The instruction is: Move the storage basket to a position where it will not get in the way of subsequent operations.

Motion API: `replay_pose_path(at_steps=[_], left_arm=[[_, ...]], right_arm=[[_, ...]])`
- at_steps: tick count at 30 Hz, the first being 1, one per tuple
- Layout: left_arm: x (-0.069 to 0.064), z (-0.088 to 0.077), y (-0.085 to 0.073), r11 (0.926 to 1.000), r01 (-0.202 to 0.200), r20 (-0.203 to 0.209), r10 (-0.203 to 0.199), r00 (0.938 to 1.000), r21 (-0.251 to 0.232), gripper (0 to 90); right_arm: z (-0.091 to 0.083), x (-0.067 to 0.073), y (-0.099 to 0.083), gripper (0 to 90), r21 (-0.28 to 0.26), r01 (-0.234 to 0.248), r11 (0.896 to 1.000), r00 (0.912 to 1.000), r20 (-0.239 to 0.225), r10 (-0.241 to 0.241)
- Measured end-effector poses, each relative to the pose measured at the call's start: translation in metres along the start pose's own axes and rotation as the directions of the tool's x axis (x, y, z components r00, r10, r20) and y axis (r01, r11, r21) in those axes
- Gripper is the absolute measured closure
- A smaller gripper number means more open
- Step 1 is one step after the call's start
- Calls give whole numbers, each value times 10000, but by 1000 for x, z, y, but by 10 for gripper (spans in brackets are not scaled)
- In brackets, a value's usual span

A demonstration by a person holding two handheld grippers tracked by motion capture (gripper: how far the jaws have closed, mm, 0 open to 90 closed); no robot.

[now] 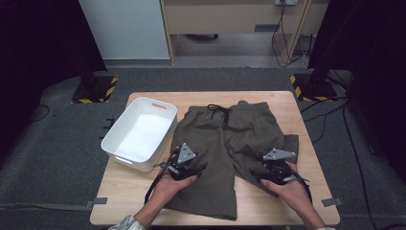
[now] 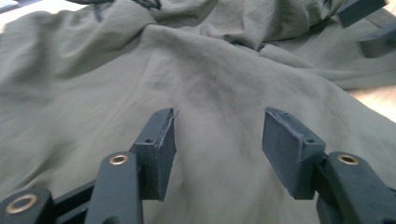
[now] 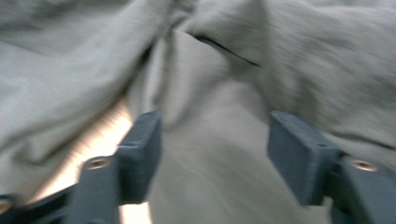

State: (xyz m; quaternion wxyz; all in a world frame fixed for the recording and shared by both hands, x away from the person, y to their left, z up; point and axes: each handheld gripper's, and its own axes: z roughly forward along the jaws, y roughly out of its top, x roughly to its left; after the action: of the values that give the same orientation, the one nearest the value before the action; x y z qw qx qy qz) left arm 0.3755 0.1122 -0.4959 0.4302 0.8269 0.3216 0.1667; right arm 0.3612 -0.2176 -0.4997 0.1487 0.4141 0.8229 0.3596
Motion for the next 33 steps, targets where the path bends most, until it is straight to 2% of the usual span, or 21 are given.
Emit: replay_pose_path(at_steps=[2, 4, 5, 7, 9, 11, 14, 16, 18, 19, 25, 33], left_arm=[[0, 15, 1, 9999, -57, -10, 57, 10000, 127, 420], [3, 27, -1, 9995, 15, -11, -14, 10000, 308, 408], [4, 32, -2, 9990, 91, -14, -90, 10000, 447, 397], [6, 38, -4, 9976, -13, -104, 21, 9999, 685, 383], [8, 40, -6, 9959, 19, -182, -3, 9998, 910, 359], [9, 41, -7, 9950, 13, -189, 6, 9998, 1000, 351], [10, 41, -9, 9942, 48, -194, -28, 9998, 1071, 338], [11, 44, -11, 9935, 9, -134, 6, 9999, 1143, 323], [11, 47, -14, 9910, -84, -162, 107, 9998, 1335, 305], [12, 47, -14, 9923, 11, -146, 7, 9999, 1240, 291], [14, 48, -14, 9920, 70, -171, -49, 9998, 1261, 282], [24, 51, -12, 9921, 82, -179, -60, 9998, 1248, 287]], right_arm=[[-3, -6, -6, 245, -46, -220, 9997, 9994, 279, 221], [-5, -11, -9, 215, -42, -371, 9993, 9988, 332, 372], [-5, -14, -11, 189, -107, -378, 9992, 9982, 458, 383], [-4, -21, -14, 163, -52, -512, 9987, 9970, 579, 515], [0, -28, -15, 198, -73, -833, 9965, 9931, 825, 836], [5, -33, -17, 233, 62, -913, 9958, 9907, 1022, 902], [14, -35, -20, 248, 129, -1058, 9943, 9895, 1001, 1040], [17, -35, -21, 251, 181, -1003, 9948, 9903, 989, 980], [19, -32, -23, 257, 149, -708, 9974, 9902, 1218, 684], [20, -31, -23, 262, 172, -556, 9983, 9904, 1279, 530], [18, -30, -22, 377, 93, -684, 9976, 9884, 1364, 665], [25, -28, -20, 396, -318, -768, 9965, 9848, 1539, 808]])
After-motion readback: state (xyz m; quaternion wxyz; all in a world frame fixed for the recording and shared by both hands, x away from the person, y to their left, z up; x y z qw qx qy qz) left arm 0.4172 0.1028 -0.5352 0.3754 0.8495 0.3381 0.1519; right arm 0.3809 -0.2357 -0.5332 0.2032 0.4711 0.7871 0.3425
